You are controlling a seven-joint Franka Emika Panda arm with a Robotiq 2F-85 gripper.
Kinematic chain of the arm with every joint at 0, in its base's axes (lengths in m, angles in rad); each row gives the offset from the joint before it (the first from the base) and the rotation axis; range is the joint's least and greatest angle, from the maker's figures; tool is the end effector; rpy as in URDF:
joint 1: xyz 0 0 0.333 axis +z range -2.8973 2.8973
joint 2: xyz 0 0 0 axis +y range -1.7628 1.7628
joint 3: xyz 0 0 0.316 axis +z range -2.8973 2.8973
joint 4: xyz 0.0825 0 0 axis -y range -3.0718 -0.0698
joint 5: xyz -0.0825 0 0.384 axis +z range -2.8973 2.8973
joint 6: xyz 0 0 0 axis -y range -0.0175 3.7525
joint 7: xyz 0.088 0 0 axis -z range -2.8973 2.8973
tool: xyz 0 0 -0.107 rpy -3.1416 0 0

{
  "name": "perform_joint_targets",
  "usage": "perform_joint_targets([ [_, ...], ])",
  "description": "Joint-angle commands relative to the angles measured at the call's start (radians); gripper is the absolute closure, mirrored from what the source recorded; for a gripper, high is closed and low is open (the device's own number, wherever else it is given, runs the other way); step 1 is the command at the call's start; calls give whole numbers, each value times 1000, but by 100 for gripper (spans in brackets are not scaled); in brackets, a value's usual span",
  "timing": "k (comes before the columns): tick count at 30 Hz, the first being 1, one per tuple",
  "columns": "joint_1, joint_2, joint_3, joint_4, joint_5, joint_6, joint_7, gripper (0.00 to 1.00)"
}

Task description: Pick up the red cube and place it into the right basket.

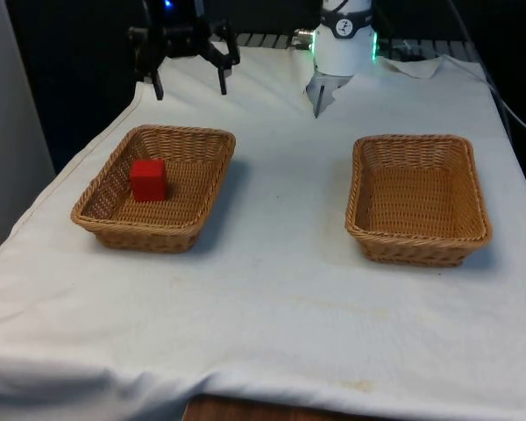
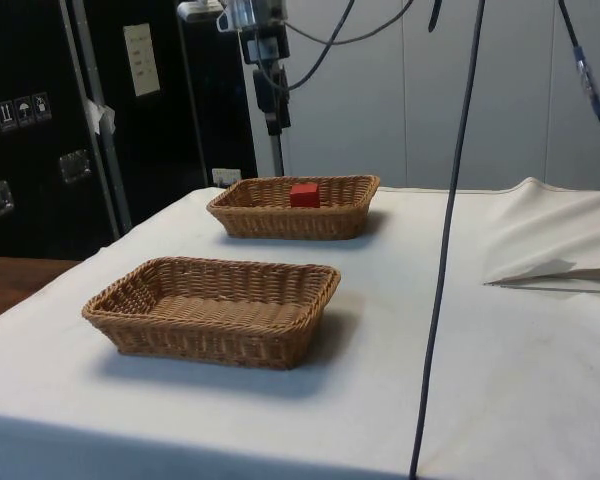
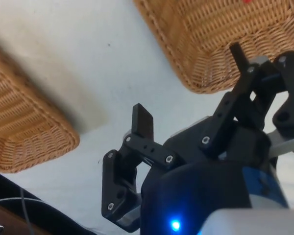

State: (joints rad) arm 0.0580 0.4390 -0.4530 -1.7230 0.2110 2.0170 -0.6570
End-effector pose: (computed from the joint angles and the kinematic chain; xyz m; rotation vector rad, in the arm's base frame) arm 0.6105 -0.2122 0.3439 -3.0801 -0.2930 0.1297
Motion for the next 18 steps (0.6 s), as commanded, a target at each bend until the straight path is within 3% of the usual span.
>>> perform_joint_targets([
  [1, 10, -13, -4, -9, -12, 2, 14, 0],
  [4, 15, -30, 3, -14, -16, -3, 35, 0],
  [5, 8, -24, 8, -9, -6, -5, 26, 0],
  [6, 16, -33, 4, -14, -16, -5, 41, 0],
  [12, 19, -49, 11, -10, -14, -19, 82, 0],
  [14, 13, -46, 15, -8, -7, -15, 74, 0],
  [15, 19, -52, 13, -9, -13, -21, 93, 0],
  [18, 20, -58, 16, -7, -13, -25, 112, 0],
])
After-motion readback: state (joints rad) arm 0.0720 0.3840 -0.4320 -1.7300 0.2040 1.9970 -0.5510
